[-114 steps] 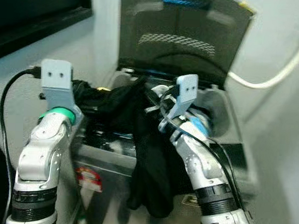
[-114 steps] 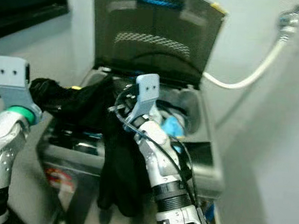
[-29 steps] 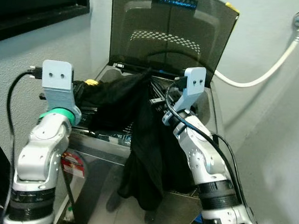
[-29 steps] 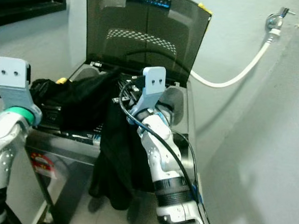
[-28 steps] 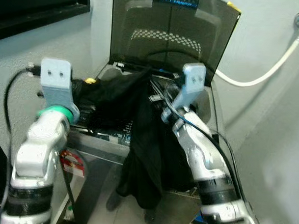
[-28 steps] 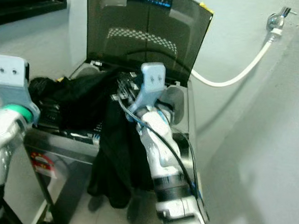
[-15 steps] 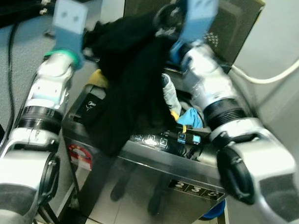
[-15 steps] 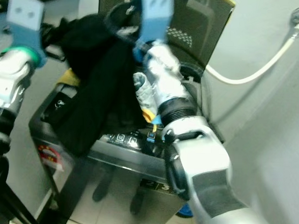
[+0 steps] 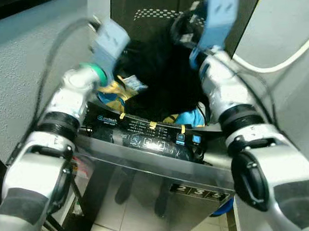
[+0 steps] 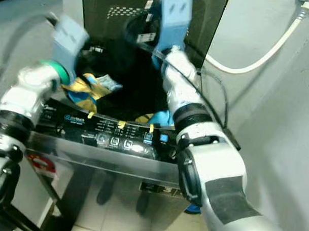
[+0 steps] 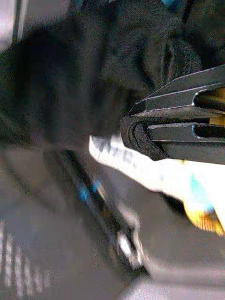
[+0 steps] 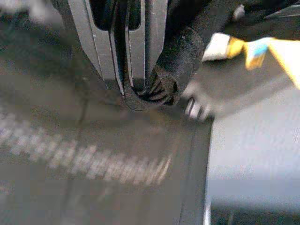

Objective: Clothes washing

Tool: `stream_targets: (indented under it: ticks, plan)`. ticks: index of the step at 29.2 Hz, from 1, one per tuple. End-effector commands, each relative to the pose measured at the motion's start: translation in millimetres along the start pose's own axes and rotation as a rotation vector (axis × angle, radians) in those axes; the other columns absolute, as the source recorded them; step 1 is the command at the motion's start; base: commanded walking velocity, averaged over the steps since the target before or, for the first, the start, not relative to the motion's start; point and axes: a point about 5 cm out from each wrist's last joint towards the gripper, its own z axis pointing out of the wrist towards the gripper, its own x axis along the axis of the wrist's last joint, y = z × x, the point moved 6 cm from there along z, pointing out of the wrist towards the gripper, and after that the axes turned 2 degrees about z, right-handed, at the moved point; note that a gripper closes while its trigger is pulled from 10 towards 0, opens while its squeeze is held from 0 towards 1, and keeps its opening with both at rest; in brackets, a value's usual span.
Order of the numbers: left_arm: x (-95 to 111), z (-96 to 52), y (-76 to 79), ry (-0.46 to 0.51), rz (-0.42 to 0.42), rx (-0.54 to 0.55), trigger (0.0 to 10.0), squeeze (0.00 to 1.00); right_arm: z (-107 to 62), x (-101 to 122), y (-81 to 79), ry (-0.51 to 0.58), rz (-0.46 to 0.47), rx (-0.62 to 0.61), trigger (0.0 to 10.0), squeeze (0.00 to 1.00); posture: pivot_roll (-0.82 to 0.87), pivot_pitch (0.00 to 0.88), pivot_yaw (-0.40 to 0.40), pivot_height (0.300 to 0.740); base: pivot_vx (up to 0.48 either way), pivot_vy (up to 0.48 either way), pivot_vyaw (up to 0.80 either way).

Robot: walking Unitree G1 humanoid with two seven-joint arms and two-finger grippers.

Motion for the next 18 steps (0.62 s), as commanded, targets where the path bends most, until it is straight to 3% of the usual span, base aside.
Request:
stream_targets:
  ticks: [1, 3, 4, 7, 8, 9, 10, 11, 12, 14, 18]
  plan:
    - [4, -1.3, 3.0, 0.030, 0.013, -0.041, 10.0, 0.00, -0.6, -1, 2.2, -0.004, 0.001, 0.002, 10.0, 0.00, 0.08, 0.102, -0.001, 0.740, 0.000, 0.000, 0.00]
    - [-3, -5.3, 4.4, -0.001, 0.032, -0.067, 10.0, 0.00, -3.0, -10, -4.1, -0.035, 0.025, 0.064, 10.0, 0.00, 0.07, 0.097, 0.015, 0.740, 0.000, 0.000, 0.00]
    - [-13, -8.3, 2.9, -0.064, 0.044, -0.072, 10.0, 0.00, -4.9, -15, -11.1, -0.062, 0.036, 0.129, 10.0, 0.00, 0.07, 0.094, 0.021, 0.740, 0.000, 0.000, 0.00]
    - [-21, -10.8, 1.5, -0.108, 0.052, -0.074, 10.0, 0.00, -6.4, -19, -16.1, -0.080, 0.045, 0.175, 10.0, 0.00, 0.07, 0.094, 0.022, 0.740, 0.000, 0.000, 0.00]
    - [-33, -15.3, 1.2, -0.173, 0.033, -0.094, 10.0, 0.00, -9.5, -25, -24.6, -0.116, 0.059, 0.255, 10.0, 0.00, 0.07, 0.091, 0.027, 0.740, 0.000, 0.000, 0.00]
    - [-33, -15.3, 1.2, -0.173, 0.033, -0.094, 10.0, 0.00, -9.5, -25, -24.6, -0.116, 0.059, 0.255, 10.0, 0.00, 0.07, 0.091, 0.027, 0.740, 0.000, 0.000, 0.00]
    - [-48, -23.0, 1.9, -0.251, -0.026, -0.125, 10.0, 0.00, -15.9, -32, -38.9, -0.178, 0.120, 0.384, 10.0, 0.00, 0.07, 0.086, 0.028, 0.740, 0.000, 0.000, 0.00]
    - [-48, -23.0, 1.9, -0.251, -0.026, -0.125, 10.0, 0.00, -15.9, -32, -38.9, -0.178, 0.120, 0.384, 10.0, 0.00, 0.07, 0.086, 0.028, 0.740, 0.000, 0.000, 0.00]
    - [-57, -29.6, 3.2, -0.293, -0.075, -0.158, 10.0, 0.00, -22.4, -36, -49.9, -0.222, 0.167, 0.490, 10.0, 0.00, 0.07, 0.084, 0.026, 0.740, 0.000, 0.000, 0.00]
    - [-63, -36.6, -1.8, -0.305, -0.120, -0.152, 10.0, 0.00, -30.1, -40, -60.0, -0.266, 0.202, 0.594, 10.0, 0.00, 0.07, 0.083, 0.025, 0.740, 0.000, 0.000, 0.00]
    - [-61, -37.9, -4.7, -0.272, -0.148, -0.147, 10.0, 0.00, -32.8, -42, -62.5, -0.285, 0.193, 0.624, 10.0, 0.00, 0.07, 0.078, 0.019, 0.740, 0.000, 0.000, 0.00]
